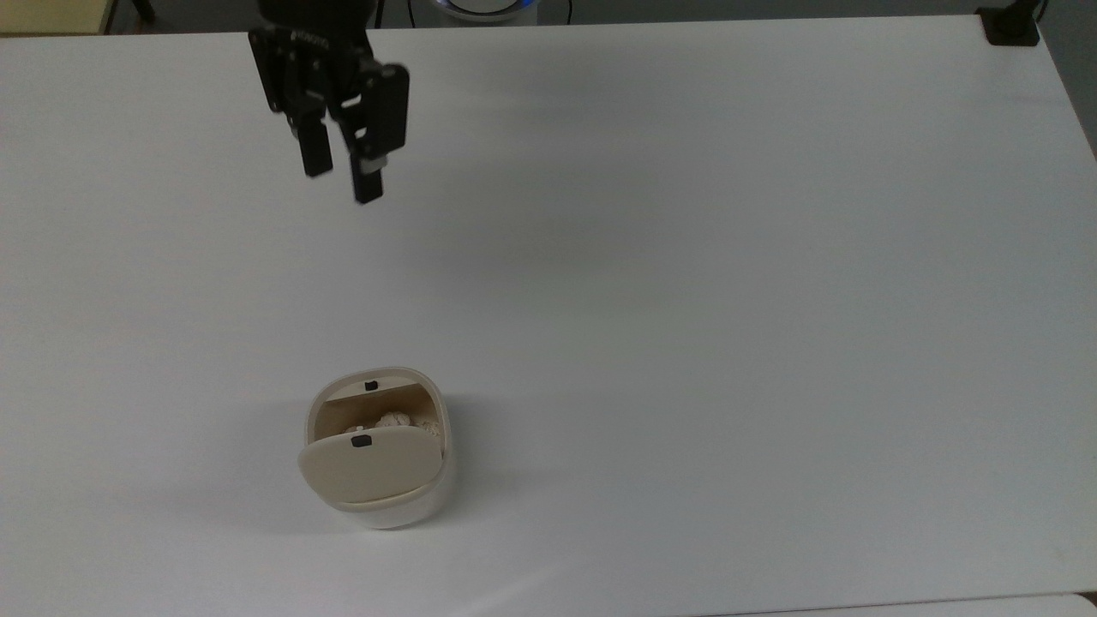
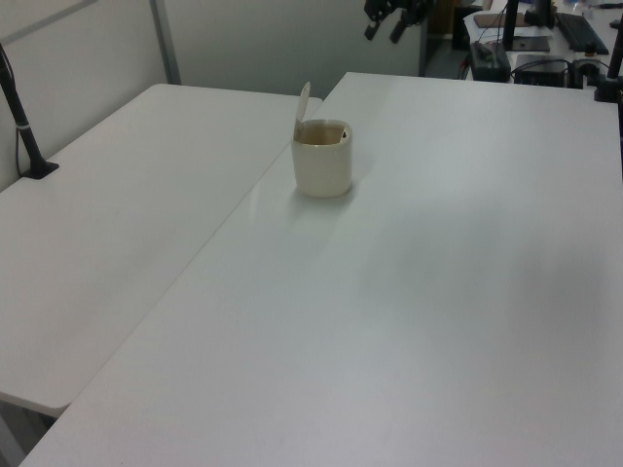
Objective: Close the trash bin
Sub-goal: 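Move the gripper down toward the raised lid of the cream bin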
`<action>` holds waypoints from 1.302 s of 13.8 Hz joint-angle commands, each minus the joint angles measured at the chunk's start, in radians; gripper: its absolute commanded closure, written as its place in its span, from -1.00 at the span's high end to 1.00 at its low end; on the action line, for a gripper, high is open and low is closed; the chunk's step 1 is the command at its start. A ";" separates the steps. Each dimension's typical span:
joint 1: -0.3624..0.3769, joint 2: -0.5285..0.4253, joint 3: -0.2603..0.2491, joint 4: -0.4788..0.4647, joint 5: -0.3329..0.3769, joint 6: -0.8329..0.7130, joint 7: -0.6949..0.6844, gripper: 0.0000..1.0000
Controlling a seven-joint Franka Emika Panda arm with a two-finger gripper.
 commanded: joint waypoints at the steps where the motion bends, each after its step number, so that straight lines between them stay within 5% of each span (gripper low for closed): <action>1: 0.008 0.092 -0.010 0.043 0.000 0.186 0.242 -1.00; 7: 0.008 0.196 -0.032 0.051 0.014 0.460 0.548 -1.00; 12: 0.031 0.349 -0.032 0.149 0.012 0.620 0.594 -1.00; 18: 0.034 0.411 -0.032 0.160 0.011 0.703 0.643 -1.00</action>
